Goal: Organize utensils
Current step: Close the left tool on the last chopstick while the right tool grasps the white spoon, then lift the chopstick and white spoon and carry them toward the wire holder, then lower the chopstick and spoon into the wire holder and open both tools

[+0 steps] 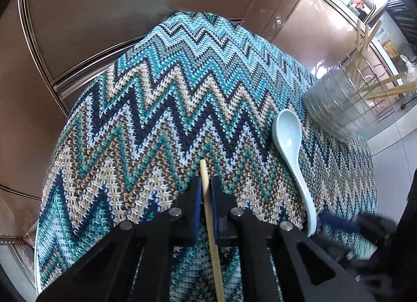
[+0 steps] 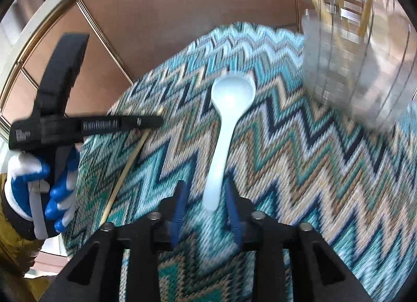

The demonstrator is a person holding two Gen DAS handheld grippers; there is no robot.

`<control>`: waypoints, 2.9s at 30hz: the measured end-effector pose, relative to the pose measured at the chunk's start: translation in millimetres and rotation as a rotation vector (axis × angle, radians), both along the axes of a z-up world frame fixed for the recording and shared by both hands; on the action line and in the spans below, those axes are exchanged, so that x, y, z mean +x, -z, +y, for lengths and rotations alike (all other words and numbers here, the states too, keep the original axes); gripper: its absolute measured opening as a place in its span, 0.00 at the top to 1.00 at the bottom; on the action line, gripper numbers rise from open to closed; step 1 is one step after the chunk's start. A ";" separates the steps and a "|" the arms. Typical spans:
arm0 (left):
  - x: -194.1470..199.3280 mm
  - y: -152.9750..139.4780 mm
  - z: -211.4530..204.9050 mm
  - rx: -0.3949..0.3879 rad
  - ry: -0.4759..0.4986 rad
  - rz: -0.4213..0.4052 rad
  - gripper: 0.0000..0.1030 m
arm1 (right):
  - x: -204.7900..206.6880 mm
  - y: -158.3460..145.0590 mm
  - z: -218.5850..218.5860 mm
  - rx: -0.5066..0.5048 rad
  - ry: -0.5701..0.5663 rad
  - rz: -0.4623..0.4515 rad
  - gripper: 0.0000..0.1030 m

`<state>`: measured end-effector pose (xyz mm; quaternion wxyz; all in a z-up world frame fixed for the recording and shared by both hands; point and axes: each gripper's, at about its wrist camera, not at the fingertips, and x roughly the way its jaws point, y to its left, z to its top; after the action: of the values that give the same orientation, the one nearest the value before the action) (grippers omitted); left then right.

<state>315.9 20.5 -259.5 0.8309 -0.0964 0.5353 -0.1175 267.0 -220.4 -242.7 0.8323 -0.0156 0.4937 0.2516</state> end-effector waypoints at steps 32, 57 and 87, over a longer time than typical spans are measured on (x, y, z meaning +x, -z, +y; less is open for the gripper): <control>17.1 4.9 -7.2 0.049 0.089 0.029 0.94 | 87.6 4.3 21.9 -0.102 -0.094 -0.013 0.93; -69.8 -184.1 -30.1 -0.282 0.109 -0.544 0.95 | -59.2 -178.0 -52.3 0.027 0.194 -0.553 0.93; 84.7 -195.9 -152.2 -0.345 -0.171 -0.984 0.95 | 79.3 -169.1 -97.4 0.053 0.387 -0.867 0.93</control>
<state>400.6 -131.7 -63.6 0.9626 -0.2083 0.0452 -0.1670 346.3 -317.8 -73.6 0.9933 -0.0055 0.0880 0.0747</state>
